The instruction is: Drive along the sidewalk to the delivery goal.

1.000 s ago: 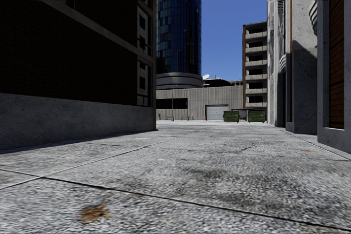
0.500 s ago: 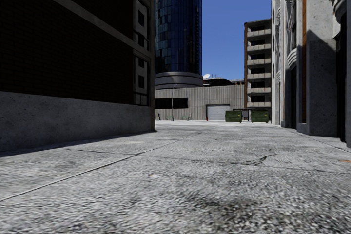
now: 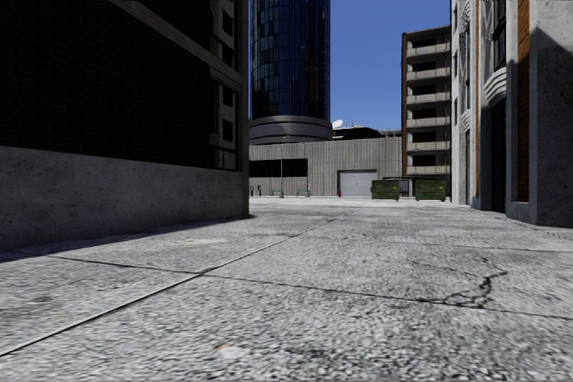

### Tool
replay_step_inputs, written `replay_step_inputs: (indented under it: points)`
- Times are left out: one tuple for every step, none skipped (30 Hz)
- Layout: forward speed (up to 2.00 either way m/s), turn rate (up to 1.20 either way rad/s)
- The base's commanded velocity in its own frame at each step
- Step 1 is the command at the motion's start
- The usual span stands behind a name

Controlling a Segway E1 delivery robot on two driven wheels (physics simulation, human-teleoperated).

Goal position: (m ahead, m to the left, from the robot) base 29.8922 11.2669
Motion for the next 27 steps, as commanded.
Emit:
replay_step_inputs:
  points:
    - [2.00,0.00]
    - [2.00,0.00]
    - [2.00,0.00]
    - [2.00,0.00]
    - [2.00,0.00]
    - [2.00,0.00]
    - [2.00,0.00]
    - [2.00,0.00]
    - [2.00,0.00]
    - [2.00,0.00]
    - [2.00,0.00]
    - [2.00,0.00]
    - [2.00,0.00]
    - [2.00,0.00]
    - [2.00,0.00]
    - [2.00,0.00]
    - [2.00,0.00]
    - [2.00,0.00]
    - [2.00,0.00]
    - [2.00,0.00]
    - [2.00,0.00]
    - [2.00,0.00]
    - [2.00,0.00]
    - [2.00,0.00]
    - [2.00,0.00]
    - [2.00,0.00]
    - [2.00,0.00]
